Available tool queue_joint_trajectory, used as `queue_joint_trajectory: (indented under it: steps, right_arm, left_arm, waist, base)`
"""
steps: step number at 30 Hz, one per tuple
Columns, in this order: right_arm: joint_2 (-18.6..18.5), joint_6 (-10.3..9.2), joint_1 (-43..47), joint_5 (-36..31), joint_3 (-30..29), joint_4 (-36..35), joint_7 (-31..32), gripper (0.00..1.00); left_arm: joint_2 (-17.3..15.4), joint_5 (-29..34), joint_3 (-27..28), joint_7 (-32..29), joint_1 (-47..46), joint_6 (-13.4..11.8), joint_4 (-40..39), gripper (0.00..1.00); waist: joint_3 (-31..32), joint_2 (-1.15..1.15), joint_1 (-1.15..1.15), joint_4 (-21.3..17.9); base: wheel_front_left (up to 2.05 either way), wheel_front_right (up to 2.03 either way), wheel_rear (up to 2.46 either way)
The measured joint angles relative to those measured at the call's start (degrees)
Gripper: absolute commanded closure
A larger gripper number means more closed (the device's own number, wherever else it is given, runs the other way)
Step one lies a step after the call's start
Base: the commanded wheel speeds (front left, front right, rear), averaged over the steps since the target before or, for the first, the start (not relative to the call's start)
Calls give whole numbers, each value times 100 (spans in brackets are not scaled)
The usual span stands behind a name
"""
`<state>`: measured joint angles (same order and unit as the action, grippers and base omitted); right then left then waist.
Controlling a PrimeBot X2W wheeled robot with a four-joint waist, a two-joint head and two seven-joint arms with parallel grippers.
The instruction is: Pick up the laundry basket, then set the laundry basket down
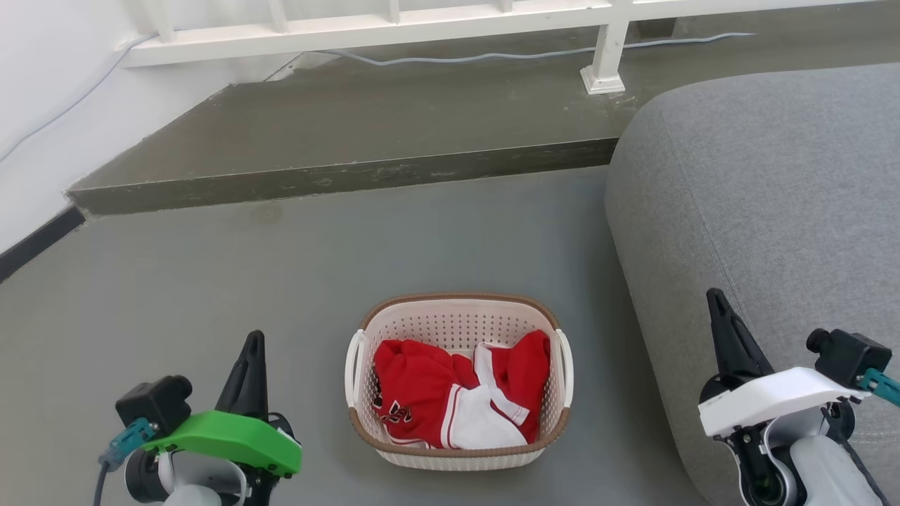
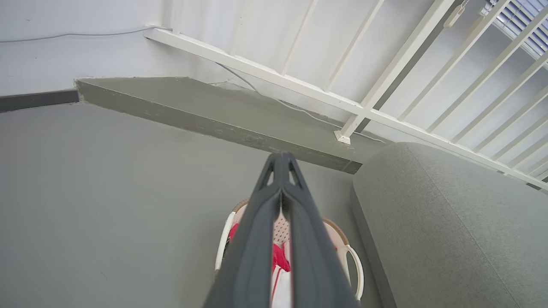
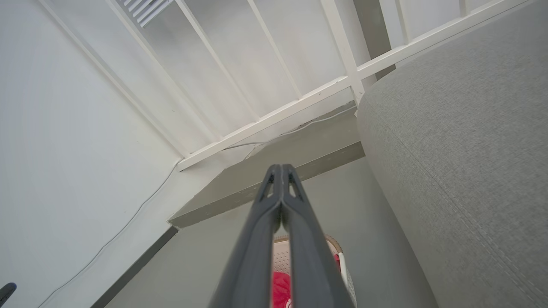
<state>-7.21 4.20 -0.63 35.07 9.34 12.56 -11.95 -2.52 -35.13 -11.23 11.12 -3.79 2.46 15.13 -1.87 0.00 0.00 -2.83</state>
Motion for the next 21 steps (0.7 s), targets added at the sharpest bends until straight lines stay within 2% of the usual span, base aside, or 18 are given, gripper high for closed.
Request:
queue_joint_trajectory:
  steps: [21]
  right_arm:
    - [103,58,-8,1212,-357,54,401,100]
  left_arm:
    - [9,-1193,342,-380,0,107,12,100]
  waist:
    - [37,0,0,63]
  base:
    - [0,0,0]
